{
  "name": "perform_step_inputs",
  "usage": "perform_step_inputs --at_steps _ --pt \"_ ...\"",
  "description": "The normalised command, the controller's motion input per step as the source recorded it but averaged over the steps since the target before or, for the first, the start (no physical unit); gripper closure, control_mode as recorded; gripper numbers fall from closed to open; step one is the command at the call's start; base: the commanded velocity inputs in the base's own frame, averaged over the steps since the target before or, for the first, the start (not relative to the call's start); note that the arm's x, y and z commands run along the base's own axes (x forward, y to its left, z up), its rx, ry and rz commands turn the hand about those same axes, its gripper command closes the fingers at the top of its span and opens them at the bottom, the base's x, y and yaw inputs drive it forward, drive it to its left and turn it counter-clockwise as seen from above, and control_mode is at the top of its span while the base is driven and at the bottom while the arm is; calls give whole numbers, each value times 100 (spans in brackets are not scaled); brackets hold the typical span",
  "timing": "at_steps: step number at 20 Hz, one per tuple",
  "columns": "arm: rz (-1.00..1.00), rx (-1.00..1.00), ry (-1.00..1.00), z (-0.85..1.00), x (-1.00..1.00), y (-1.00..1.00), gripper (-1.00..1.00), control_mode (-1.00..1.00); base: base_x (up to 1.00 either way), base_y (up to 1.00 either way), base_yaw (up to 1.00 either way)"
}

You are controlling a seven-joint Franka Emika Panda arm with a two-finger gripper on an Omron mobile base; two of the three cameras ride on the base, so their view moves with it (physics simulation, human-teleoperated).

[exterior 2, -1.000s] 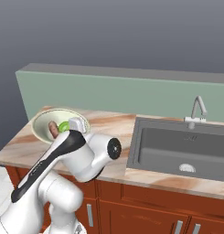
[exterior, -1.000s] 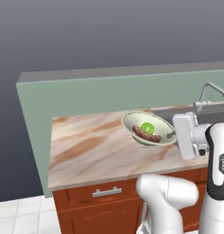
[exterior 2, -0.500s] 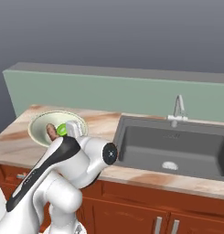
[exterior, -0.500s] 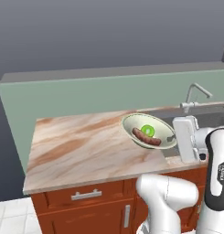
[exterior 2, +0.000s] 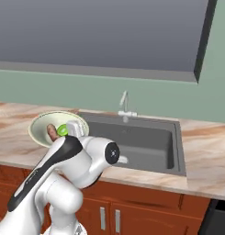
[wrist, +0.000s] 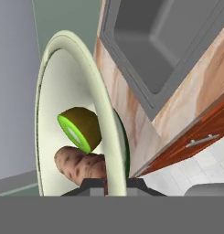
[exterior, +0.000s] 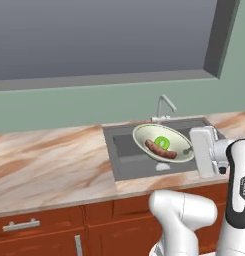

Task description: Dump the potato and kiwi from the bowl so the bowl can be washed. Place the bowl in the sink after clearing the leftovers.

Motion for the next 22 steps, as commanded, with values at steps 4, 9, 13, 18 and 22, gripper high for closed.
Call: perform_step_inputs --at_steps 4,9,13,18,22 --pt "0 0 0 0 0 0 100 100 0 -100 0" --pt "0 0 0 0 0 0 100 100 10 -73 0" --pt "0 0 0 0 0 0 100 100 28 -39 0" --pt "0 0 0 0 0 0 100 100 27 -39 0" --pt "0 0 0 0 0 0 100 100 36 -33 0"
